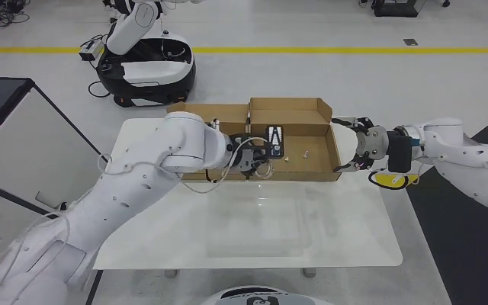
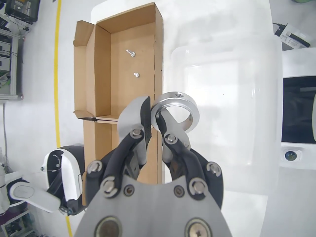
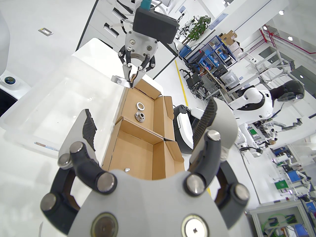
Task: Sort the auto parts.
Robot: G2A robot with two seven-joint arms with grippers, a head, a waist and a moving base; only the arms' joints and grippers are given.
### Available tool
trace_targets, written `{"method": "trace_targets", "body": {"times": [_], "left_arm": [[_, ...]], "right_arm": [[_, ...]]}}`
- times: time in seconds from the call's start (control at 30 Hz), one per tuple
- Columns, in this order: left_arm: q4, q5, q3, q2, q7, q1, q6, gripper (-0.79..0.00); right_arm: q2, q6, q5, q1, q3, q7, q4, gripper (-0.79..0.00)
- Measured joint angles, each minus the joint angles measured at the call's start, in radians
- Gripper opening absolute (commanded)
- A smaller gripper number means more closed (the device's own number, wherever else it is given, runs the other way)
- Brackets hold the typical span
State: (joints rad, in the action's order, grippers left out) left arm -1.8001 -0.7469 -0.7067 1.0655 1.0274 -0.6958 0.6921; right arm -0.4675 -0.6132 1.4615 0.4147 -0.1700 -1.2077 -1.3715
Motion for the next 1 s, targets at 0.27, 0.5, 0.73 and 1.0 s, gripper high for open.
{"method": "trace_targets", "body": {"times": [0.27,0.5,0.73,1.0], "left_arm": [[0.104,0.109,-0.081,-0.007,-0.113,-0.003,-0.013,-0.785],[0.188,0.167,-0.149,-0.018,-0.237,-0.035,0.039,-0.785],[0.23,0.179,-0.196,-0.031,-0.314,-0.081,0.088,-0.785],[0.279,0.325,-0.26,-0.046,-0.359,-0.119,0.123,-0.785]], "right_arm": [[0.0,0.0,0.0,0.0,0.0,0.0,0.0,0.0],[0.0,0.0,0.0,0.0,0.0,0.0,0.0,0.0],[0.0,0.0,0.0,0.0,0.0,0.0,0.0,0.0],[0.0,0.0,0.0,0.0,0.0,0.0,0.0,0.0]]}}
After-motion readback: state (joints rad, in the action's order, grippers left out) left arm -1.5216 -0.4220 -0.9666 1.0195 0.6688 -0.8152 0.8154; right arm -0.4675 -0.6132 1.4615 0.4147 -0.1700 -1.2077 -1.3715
